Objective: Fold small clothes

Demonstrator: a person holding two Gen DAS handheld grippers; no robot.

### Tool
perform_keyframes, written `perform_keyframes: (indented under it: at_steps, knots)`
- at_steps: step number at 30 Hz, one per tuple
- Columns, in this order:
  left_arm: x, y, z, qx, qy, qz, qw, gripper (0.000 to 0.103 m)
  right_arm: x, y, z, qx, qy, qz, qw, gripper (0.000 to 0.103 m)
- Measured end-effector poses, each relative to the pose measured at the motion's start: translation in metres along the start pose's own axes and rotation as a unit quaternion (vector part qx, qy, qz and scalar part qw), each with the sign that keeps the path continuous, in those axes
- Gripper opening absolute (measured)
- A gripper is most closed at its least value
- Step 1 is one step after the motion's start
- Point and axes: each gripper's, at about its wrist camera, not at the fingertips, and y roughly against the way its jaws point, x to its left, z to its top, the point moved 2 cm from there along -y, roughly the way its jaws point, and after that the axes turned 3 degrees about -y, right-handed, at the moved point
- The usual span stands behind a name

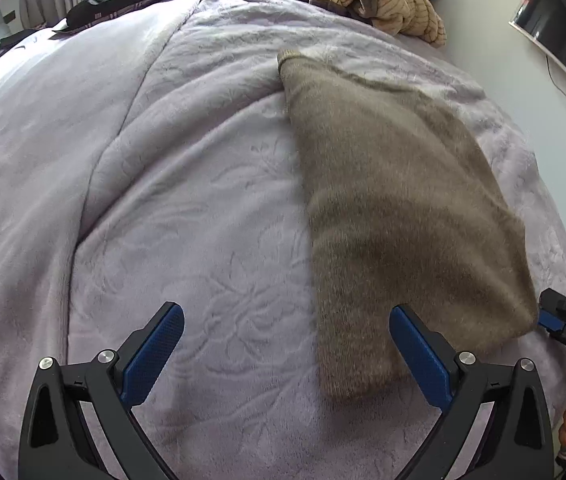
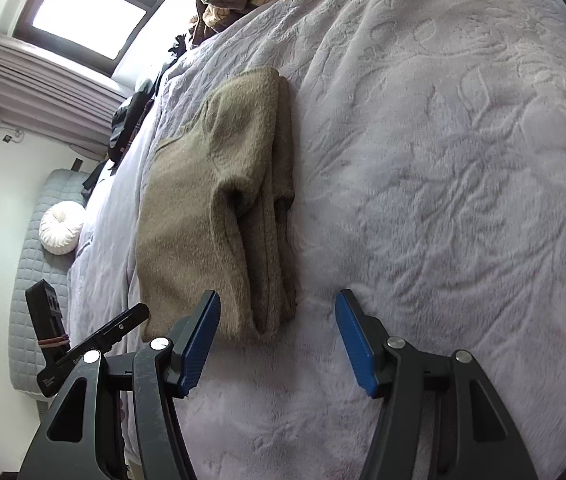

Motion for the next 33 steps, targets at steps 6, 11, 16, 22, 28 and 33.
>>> perform_keyframes:
  at_steps: [6, 11, 16, 22, 28, 33]
  knots:
    - [0.014, 0.009, 0.036, -0.025, 0.018, -0.007, 0.9995, 0.103, -0.006, 0.000, 0.030, -0.009, -0.018, 0.035, 0.999, 0.064]
    - [0.014, -0.003, 0.059, -0.012, 0.029, -0.029, 0.9991, 0.103, -0.005, -0.014, 0.050, 0.007, -0.032, 0.067, 0.997, 0.064]
    - [0.002, -0.024, 0.072, 0.007, 0.022, -0.067, 0.9975, 0.103, -0.001, -0.037, 0.065, 0.029, -0.027, 0.070, 0.997, 0.064]
    - [-0.015, -0.059, 0.086, 0.040, -0.001, -0.096, 0.9946, 0.103, 0.006, -0.060, 0.085, 0.050, -0.014, 0.072, 0.996, 0.064]
    - [-0.023, -0.077, 0.094, 0.051, -0.001, -0.151, 0.9872, 0.103, 0.019, -0.095, 0.096, 0.102, 0.010, 0.073, 0.992, 0.066]
    - [-0.034, -0.089, 0.100, 0.057, -0.010, -0.180, 0.9820, 0.103, 0.035, -0.119, 0.103, 0.134, 0.036, 0.090, 0.986, 0.070]
